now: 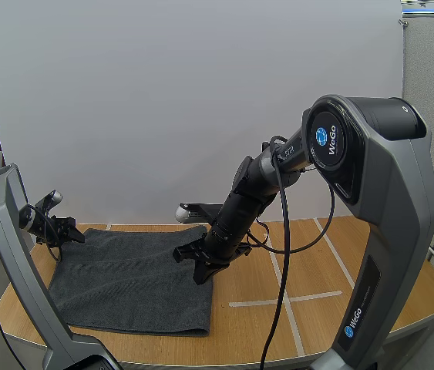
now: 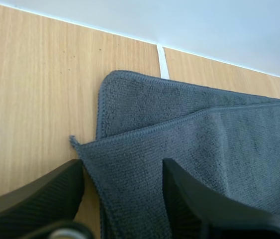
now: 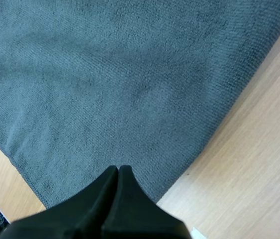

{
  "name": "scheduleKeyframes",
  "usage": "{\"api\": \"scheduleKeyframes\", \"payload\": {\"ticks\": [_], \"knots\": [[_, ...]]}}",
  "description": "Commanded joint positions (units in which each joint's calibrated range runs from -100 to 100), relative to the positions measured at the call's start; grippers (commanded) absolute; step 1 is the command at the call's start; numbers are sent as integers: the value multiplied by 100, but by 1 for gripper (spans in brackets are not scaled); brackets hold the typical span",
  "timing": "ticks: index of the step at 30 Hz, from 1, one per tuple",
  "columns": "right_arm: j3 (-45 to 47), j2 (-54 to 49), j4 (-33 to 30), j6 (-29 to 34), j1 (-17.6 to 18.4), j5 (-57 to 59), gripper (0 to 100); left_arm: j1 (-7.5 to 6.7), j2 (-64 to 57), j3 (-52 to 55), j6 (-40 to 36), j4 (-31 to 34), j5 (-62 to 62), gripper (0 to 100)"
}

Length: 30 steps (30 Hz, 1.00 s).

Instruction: Fold the towel

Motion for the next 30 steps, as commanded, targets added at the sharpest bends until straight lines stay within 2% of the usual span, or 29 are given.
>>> {"api": "scheduleKeyframes", "payload": {"ticks": [1,2,6,9,21,30], "knots": [[16,-78,21,8,6,94,0,-3,31,-15,34,-89,84,60],[16,-78,21,8,6,94,0,-3,31,-15,34,-89,84,53],[16,-78,21,8,6,94,0,-3,31,-15,34,-89,84,16],[16,-78,21,8,6,94,0,-3,31,-15,34,-89,84,1],[16,-78,21,8,6,112,0,-3,31,-15,130,-614,84,0],[16,-78,21,8,6,183,0,-67,31,-361,149,-778,84,0]]}}
